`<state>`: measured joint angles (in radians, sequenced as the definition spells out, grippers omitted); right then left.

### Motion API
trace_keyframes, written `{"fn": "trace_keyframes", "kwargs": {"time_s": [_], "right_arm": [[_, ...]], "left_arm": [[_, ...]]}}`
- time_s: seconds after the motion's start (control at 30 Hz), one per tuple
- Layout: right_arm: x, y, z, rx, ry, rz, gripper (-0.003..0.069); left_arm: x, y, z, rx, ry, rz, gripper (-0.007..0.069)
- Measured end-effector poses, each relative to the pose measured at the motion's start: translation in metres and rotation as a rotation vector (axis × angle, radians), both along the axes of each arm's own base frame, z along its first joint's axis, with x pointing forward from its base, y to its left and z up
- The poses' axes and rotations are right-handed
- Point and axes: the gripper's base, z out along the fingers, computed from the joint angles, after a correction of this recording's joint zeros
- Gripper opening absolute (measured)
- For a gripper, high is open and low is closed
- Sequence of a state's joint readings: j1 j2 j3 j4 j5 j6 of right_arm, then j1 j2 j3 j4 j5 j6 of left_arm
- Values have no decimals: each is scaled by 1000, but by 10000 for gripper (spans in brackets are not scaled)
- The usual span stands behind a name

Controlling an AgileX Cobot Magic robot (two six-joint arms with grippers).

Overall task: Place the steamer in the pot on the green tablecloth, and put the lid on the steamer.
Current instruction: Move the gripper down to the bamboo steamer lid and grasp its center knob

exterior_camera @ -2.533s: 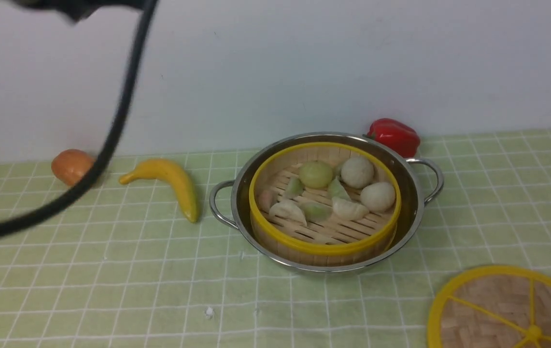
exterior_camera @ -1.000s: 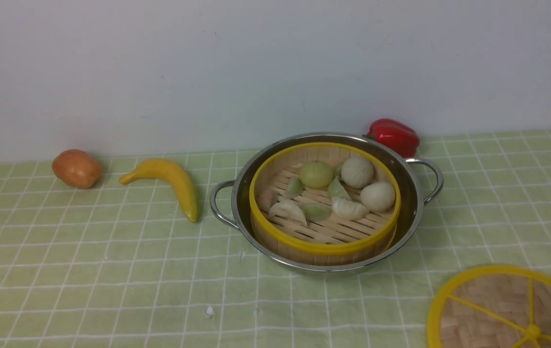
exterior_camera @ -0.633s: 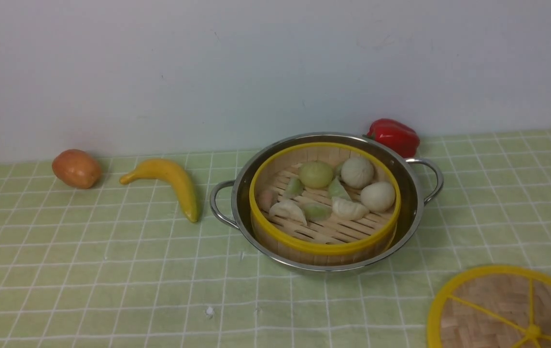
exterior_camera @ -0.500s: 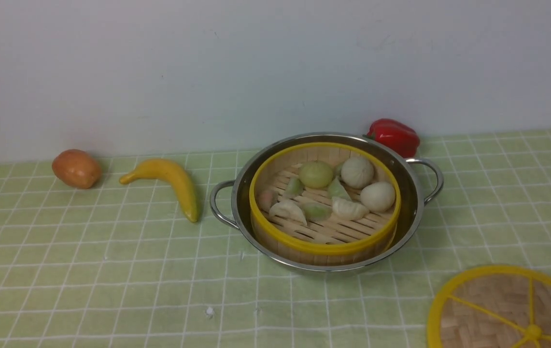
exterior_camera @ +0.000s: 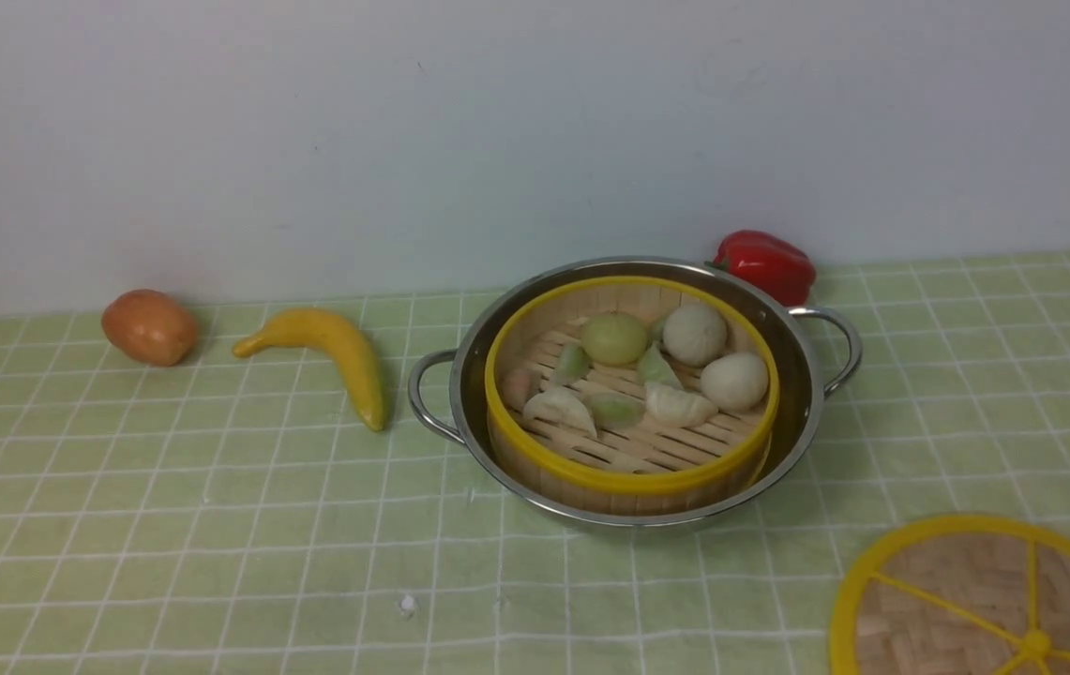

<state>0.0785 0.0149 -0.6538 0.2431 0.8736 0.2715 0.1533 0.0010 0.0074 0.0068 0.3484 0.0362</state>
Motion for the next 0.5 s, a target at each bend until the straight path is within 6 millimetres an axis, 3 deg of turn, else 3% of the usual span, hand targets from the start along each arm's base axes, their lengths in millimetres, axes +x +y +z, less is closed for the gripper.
{"fn": "trace_keyframes", "kwargs": {"time_s": [0.07, 0.13, 0.17, 0.23, 0.33, 0.47, 0.5], "right_arm": [[0, 1, 4, -72, 81, 14, 243], [14, 1, 4, -193, 276, 35, 243], [37, 0, 8, -296, 419, 43, 243], [52, 1, 10, -340, 481, 57, 243], [105, 8, 8, -497, 643, 192, 243], [161, 16, -15, -593, 818, 359, 243], [166, 17, -19, -601, 839, 373, 243]], "left_arm": [[0, 0, 0, 0, 0, 0, 170], [0, 0, 0, 0, 0, 0, 178], [0, 0, 0, 0, 0, 0, 181], [0, 0, 0, 0, 0, 0, 181], [0, 0, 0, 0, -1, 0, 184], [0, 0, 0, 0, -1, 0, 191], [0, 0, 0, 0, -1, 0, 191]]}}
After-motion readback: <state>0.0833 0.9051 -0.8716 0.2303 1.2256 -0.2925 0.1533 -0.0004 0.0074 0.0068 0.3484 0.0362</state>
